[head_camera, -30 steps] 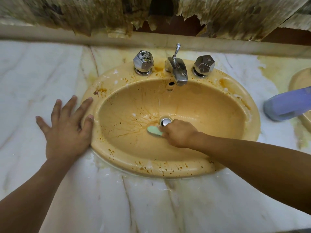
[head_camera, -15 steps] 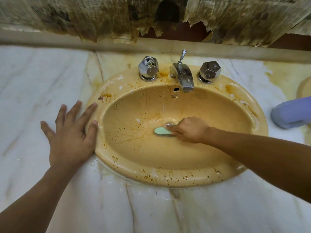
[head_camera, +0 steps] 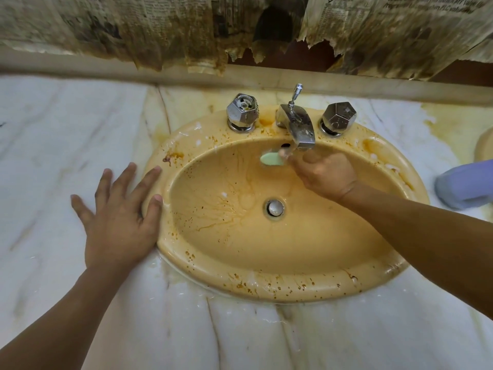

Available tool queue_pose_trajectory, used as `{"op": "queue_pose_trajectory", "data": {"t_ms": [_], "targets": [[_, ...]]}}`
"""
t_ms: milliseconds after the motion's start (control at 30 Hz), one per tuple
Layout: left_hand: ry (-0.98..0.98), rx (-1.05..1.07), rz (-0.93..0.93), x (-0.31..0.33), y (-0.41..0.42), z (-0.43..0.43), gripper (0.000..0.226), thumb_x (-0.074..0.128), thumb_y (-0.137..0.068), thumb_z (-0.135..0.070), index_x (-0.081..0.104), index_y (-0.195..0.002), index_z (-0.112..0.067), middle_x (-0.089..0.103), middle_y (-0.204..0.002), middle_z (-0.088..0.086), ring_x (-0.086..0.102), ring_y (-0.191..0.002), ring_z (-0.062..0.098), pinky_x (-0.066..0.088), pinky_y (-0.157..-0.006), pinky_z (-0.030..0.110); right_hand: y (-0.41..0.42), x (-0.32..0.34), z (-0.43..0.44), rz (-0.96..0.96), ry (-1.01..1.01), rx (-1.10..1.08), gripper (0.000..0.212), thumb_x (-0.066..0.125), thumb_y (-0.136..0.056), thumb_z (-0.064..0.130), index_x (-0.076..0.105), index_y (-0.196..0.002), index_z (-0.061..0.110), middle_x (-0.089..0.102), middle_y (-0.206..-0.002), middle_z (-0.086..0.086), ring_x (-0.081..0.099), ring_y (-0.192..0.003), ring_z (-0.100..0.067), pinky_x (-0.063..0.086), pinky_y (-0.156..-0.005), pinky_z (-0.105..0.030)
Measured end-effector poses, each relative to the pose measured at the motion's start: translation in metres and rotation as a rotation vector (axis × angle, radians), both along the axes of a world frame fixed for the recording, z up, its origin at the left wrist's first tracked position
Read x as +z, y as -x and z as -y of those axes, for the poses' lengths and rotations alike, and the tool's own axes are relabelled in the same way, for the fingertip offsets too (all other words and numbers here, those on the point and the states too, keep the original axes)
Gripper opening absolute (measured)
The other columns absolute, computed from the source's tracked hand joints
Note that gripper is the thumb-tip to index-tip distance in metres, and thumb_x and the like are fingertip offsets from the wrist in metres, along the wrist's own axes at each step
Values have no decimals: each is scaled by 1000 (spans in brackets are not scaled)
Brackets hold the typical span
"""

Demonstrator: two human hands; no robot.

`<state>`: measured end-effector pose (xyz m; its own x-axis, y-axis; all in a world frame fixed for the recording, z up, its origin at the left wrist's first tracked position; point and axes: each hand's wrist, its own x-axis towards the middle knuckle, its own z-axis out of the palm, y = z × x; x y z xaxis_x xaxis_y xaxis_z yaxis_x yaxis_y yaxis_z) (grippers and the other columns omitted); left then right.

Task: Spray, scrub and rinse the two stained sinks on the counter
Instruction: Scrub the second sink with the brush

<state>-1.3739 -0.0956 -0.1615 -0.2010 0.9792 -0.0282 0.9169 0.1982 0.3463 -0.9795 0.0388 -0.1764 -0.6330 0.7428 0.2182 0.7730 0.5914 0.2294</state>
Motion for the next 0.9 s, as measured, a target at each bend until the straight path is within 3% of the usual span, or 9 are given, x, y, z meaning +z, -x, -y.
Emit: {"op": "queue_pose_trajectory", "data": {"t_ms": [133,233,367,433,500,633,700,800,900], "targets": [[-5,1,-6,-1,2,1,56,20,-100,-61,25,-156,-56,28,-167,-7,8,-158,21,1,-118,71,10,-27,-1,243,233,65,64,76,-87,21,52,-146,29,39,-58,3,31,-38,-19,25,-37,-20],[-10,-2,-4,-1,0,1,56,21,-101,-60,25,-156,-55,27,-167,-6,9,-158,22,0,-118,71,-1,-9,0,97,117,7,55,69,-94,17,54,-147,24,46,-63,1,32,-39,-19,22,-39,-19],[-6,5,-8,-1,-1,0,56,22,-101,-59,23,-157,-55,27,-167,-6,8,-158,22,-1,-117,72,13,4,-7,-47,-53,35,46,52,-106,19,45,-150,26,58,-71,1,43,-41,-18,32,-37,-24],[-3,1,-7,-1,0,0,55,21,-101,-59,22,-156,-57,26,-168,-7,7,-158,21,-1,-118,71,41,-13,-8,24,63,110,50,50,-104,17,41,-152,25,47,-69,3,45,-43,-18,31,-37,-24],[-5,-1,-2,-1,1,2,55,20,-101,-60,23,-156,-57,26,-168,-7,6,-158,20,-2,-118,70,55,-24,-3,264,271,145,59,52,-101,22,33,-158,26,39,-75,1,45,-49,-20,32,-39,-26],[-9,-4,-6,-1,1,1,55,22,-101,-59,25,-156,-55,27,-167,-7,8,-158,21,0,-118,71,-4,-3,-4,498,395,-18,60,34,-108,32,10,-161,41,59,-93,-1,53,-66,-23,37,-51,-31],[-2,3,-9,-1,0,0,55,22,-101,-59,24,-156,-55,27,-167,-7,8,-157,21,0,-118,71,-26,5,6,493,386,-160,58,33,-107,36,12,-161,43,56,-88,1,53,-68,-22,34,-50,-30],[1,-1,-6,0,0,1,56,21,-100,-60,24,-156,-56,26,-168,-6,7,-158,21,-1,-118,71,-17,-10,41,402,577,-288,53,29,-108,40,16,-159,45,49,-84,-1,55,-74,-23,40,-54,-32],[4,-1,-3,0,1,0,56,20,-100,-60,22,-156,-57,25,-168,-7,6,-158,20,-1,-118,71,-21,-16,38,281,707,-301,49,32,-107,47,29,-156,47,61,-100,-6,60,-88,-25,49,-68,-34]]}}
